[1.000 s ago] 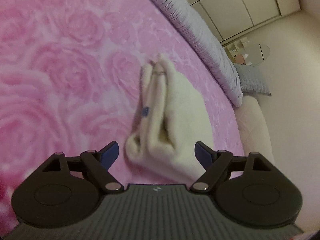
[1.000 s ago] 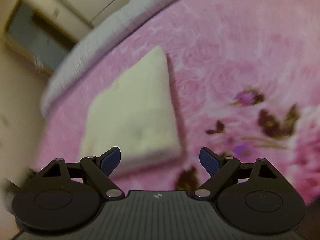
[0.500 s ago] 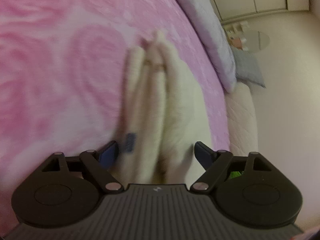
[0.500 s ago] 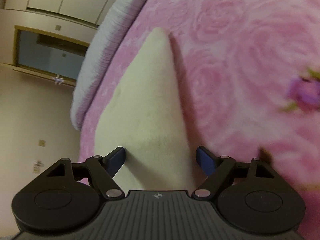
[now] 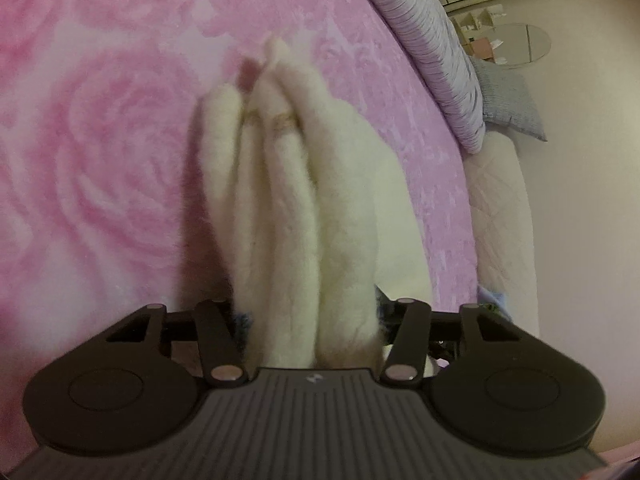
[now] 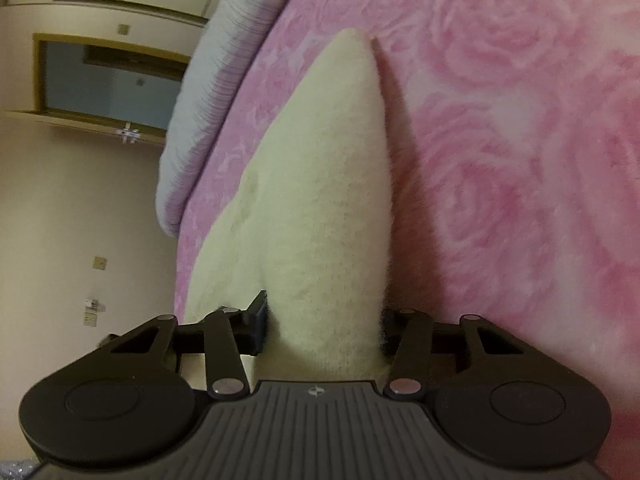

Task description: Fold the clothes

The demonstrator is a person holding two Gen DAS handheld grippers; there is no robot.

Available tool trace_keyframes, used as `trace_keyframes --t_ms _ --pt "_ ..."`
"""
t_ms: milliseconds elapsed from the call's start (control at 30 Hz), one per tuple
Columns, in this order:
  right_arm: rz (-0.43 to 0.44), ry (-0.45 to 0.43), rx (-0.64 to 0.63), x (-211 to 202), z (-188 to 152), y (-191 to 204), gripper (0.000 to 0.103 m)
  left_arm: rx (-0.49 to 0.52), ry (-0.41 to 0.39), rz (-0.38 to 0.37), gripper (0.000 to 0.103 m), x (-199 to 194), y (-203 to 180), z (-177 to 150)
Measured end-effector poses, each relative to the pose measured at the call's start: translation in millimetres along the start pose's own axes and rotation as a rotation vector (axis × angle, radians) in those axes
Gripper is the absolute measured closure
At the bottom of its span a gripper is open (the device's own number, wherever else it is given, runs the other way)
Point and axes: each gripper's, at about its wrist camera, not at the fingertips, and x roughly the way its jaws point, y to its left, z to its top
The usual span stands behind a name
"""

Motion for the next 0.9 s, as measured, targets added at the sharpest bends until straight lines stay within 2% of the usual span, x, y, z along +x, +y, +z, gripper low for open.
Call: trace_keyframes --t_ms 100,233,367,533,633,767,900 --pt "-0.008 0.025 -0.006 -18 -4 35 0.058 -0.027 -0.008 0.014 0.057 -29 -22 -7" --pt "-0.012 0.098 -0.020 -40 -13 94 0.058 -0.143 -0.055 0.014 0.057 -99 -43 -33" --pt "-0.004 0.230 -0.050 -42 -31 168 0.059 -0.264 -0.148 0.043 0.057 -188 -62 -66" --pt "0.052 0.398 -0.116 -14 -68 254 0.058 -0.342 -0.299 0.088 0.057 -295 -65 -100" --pt "0.086 0.460 -0.170 17 -93 298 0.058 -0.367 -0.381 0.104 0.057 -349 -48 -108" --pt "0.132 0.502 -0.226 72 -128 350 0.058 -0.369 -0.457 0.111 0.057 -421 -2 -101" --pt "0.145 0.470 -0.223 144 -171 390 0.058 -0.333 -0.448 0.112 0.057 -493 75 -59"
